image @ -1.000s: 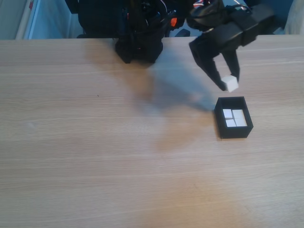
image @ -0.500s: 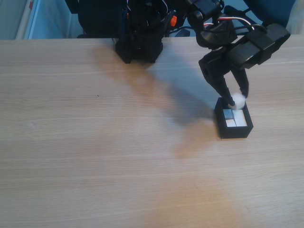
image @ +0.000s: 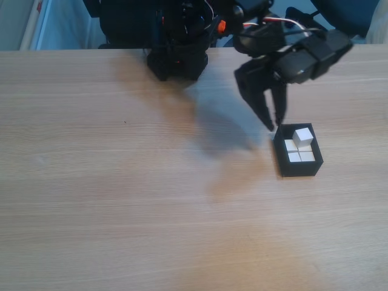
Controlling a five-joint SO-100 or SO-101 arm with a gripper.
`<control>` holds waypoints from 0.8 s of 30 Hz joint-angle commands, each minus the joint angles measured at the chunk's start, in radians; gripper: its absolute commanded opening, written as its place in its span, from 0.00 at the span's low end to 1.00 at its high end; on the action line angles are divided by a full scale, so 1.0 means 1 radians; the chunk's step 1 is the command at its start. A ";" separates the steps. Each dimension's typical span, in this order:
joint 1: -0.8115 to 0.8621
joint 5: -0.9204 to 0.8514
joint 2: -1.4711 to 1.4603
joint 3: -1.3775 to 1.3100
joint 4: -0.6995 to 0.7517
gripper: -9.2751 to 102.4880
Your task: Pick blocks and place them in the box.
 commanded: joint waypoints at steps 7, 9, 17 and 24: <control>0.193 -0.072 0.387 0.227 0.132 0.08; 0.239 -0.075 0.468 0.285 0.172 0.08; 0.420 -0.080 0.845 0.551 0.370 0.08; 0.514 -0.060 0.992 0.690 0.488 0.08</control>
